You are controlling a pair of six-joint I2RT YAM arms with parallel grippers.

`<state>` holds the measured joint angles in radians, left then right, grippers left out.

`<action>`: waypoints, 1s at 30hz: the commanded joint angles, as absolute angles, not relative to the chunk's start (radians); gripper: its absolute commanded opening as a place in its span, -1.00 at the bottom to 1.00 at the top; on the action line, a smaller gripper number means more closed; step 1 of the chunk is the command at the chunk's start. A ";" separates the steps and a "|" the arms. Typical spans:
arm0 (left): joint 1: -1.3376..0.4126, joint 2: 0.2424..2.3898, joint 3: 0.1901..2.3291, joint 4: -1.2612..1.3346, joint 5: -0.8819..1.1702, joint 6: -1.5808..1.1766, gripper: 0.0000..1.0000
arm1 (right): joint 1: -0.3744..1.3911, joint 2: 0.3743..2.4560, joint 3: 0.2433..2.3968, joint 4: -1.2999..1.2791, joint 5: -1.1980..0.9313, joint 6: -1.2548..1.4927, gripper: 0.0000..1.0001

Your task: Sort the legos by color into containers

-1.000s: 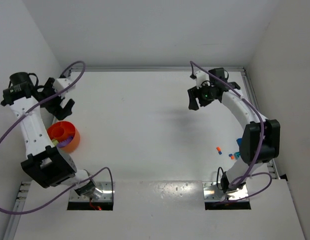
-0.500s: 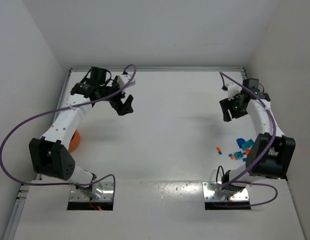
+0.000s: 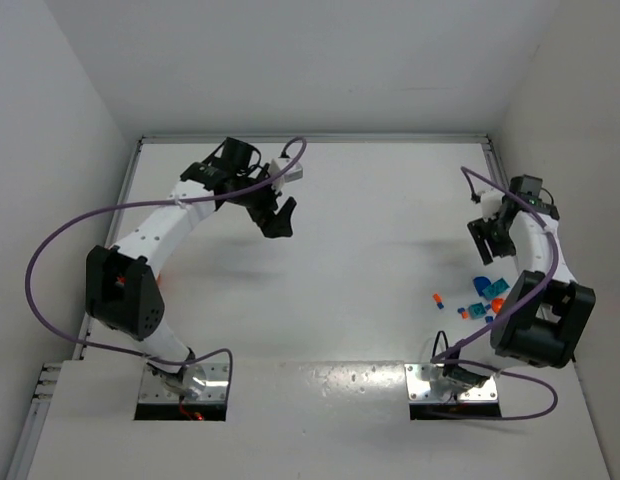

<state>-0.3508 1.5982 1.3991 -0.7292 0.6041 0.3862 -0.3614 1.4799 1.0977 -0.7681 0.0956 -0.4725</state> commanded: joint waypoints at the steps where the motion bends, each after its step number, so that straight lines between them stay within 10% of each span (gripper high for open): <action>1: -0.363 1.626 1.508 -0.797 0.600 0.414 0.99 | -0.394 1.404 0.991 -0.747 0.056 -0.643 0.30; 10: -0.383 1.701 1.601 -0.983 0.618 0.468 0.99 | -0.544 1.380 0.986 -0.888 -0.236 -1.308 0.30; 19: -0.420 1.742 1.621 -0.992 0.555 0.387 0.99 | -0.761 1.817 1.448 -1.399 -0.400 -1.885 0.26; 30: -0.469 1.785 1.635 -0.943 0.515 0.311 0.99 | -0.827 1.830 1.368 -1.359 -0.359 -2.245 0.37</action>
